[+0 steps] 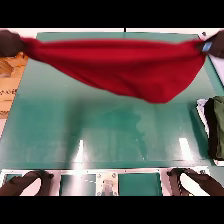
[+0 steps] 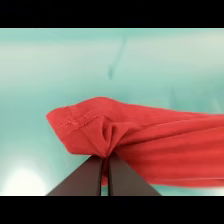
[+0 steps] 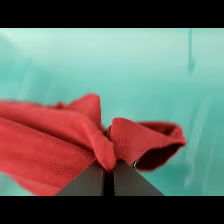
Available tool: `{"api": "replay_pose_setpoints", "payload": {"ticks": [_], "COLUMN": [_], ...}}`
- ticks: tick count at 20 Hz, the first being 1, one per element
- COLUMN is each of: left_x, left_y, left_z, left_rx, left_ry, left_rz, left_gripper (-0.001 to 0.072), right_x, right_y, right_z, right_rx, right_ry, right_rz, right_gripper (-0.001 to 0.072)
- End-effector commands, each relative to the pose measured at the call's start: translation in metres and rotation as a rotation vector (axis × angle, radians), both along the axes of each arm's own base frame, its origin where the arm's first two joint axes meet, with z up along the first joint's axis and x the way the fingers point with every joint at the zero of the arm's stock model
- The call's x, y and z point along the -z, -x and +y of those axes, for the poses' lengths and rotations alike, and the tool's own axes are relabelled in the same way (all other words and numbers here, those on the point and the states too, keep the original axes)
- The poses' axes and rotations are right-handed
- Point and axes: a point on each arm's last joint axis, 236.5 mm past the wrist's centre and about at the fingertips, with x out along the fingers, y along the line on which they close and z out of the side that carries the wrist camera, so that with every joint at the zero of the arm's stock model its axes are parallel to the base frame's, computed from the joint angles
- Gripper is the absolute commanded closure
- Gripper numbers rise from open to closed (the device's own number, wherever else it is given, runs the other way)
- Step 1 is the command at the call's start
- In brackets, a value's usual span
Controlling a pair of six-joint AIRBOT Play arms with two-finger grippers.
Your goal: Fold the shirts.
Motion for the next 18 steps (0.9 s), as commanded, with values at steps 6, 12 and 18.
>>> {"api": "replay_pose_setpoints", "payload": {"ticks": [6, 12, 18], "left_x": [0.21, 0.287, 0.289], "left_y": [0.036, 0.062, 0.065], "left_z": [-0.033, -0.029, -0.027], "left_rx": [0.06, -0.014, 0.004], "left_ry": [0.134, 0.166, 0.144], "left_rz": [0.399, 0.49, 0.496], "left_gripper": [0.0683, 0.0683, 0.0683], "right_x": [0.248, 0.28, 0.248], "right_y": [0.031, 0.029, 0.069], "right_z": [0.019, -0.001, -0.063], "right_rx": [0.086, 0.174, 0.266], "right_ry": [-0.071, -0.06, -0.093], "right_rz": [0.4, 0.389, 0.591], "right_gripper": [0.0692, 0.039, 0.0262]}}
